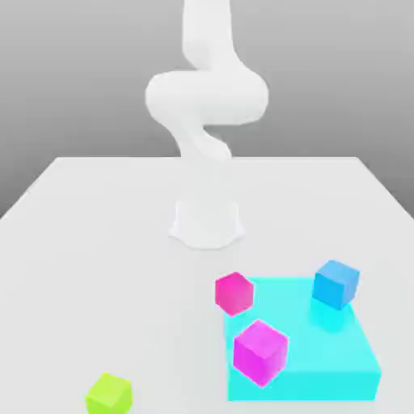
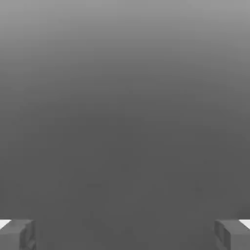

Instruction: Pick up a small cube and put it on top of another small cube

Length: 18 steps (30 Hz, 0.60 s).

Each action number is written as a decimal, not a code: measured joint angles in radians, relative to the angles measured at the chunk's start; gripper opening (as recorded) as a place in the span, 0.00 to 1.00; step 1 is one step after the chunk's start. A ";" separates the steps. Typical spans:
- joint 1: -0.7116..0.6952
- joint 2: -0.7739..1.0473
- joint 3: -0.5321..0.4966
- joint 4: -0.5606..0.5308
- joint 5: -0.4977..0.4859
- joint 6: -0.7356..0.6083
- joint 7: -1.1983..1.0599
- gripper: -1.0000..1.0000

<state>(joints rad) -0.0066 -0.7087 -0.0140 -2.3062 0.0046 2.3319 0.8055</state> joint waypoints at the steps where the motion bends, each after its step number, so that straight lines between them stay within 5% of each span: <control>1: -0.003 0.039 -0.006 -0.003 0.002 0.014 0.002 0.50; 18: -0.066 0.659 -0.095 -0.045 0.060 0.230 0.020 0.50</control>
<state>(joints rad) -0.0721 -0.0499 -0.1094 -2.3509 0.0643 2.5622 0.8257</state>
